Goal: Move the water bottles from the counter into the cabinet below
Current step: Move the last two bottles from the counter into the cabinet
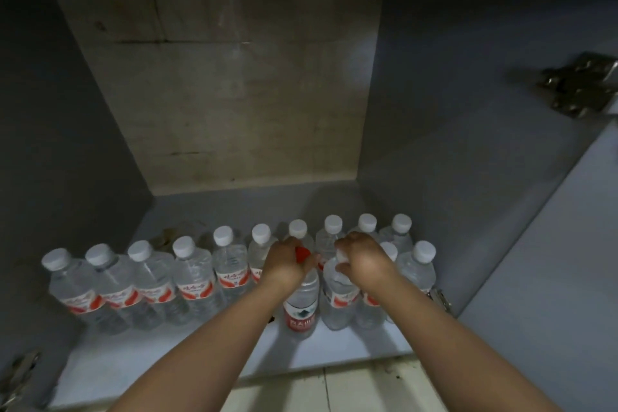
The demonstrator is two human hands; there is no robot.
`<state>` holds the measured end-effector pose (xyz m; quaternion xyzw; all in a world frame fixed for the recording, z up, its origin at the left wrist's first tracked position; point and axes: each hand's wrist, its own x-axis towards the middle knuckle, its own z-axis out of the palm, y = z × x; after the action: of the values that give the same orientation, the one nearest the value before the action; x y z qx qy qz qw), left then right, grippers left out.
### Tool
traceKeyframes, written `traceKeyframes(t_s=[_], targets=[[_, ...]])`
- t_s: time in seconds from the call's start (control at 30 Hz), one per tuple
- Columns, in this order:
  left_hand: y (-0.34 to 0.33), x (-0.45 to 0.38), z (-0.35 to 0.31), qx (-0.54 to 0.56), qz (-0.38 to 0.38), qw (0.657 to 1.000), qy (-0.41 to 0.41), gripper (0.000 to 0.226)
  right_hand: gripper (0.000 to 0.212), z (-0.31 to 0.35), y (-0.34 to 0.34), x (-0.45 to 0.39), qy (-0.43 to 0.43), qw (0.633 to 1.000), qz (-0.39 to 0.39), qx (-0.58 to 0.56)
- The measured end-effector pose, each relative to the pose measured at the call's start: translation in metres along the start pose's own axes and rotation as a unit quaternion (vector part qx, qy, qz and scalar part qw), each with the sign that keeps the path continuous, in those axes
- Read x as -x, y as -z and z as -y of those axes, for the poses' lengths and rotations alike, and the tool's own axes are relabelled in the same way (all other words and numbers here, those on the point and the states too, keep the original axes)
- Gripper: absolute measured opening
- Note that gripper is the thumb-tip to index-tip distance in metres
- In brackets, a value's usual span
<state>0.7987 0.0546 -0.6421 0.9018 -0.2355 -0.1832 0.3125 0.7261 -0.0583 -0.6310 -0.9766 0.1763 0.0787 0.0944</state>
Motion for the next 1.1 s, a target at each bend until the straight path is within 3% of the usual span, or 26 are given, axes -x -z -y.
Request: traceKeyframes(t_s=[0.23, 0.47, 0.63, 0.7, 0.77, 0.87, 1.0, 1.1], targets=[[-0.003, -0.002, 0.000, 0.025, 0.005, 1.000, -0.015, 0.025, 0.039, -0.003, 0.002, -0.010, -0.013, 1.000, 0.003, -0.010], [0.000, 0.007, 0.001, 0.004, 0.021, 0.999, -0.031, 0.020, 0.045, -0.006, -0.011, -0.003, -0.002, 0.999, -0.050, -0.004], [0.006, 0.012, 0.014, 0.007, 0.003, 0.997, -0.071, 0.034, 0.058, 0.000, -0.013, 0.006, -0.015, 0.998, -0.064, 0.006], [0.015, 0.018, 0.021, -0.043, -0.036, 0.993, -0.100, 0.032, 0.057, 0.003, -0.009, 0.018, -0.011, 0.997, -0.077, 0.008], [0.027, 0.031, 0.025, -0.124, -0.040, 0.984, -0.121, 0.043, 0.049, 0.009, 0.001, 0.035, -0.011, 0.997, -0.080, -0.002], [0.045, 0.053, 0.024, -0.256, 0.016, 0.957, -0.133, 0.049, 0.043, 0.015, 0.019, 0.067, -0.026, 0.995, -0.099, -0.016], [0.072, 0.096, -0.014, -0.319, 0.048, 0.936, -0.143, 0.041, 0.029, 0.019, 0.055, 0.115, -0.059, 0.992, -0.111, -0.006], [0.099, 0.136, -0.064, -0.317, 0.116, 0.937, -0.095, 0.047, 0.044, 0.021, 0.093, 0.156, -0.085, 0.992, -0.088, 0.006]])
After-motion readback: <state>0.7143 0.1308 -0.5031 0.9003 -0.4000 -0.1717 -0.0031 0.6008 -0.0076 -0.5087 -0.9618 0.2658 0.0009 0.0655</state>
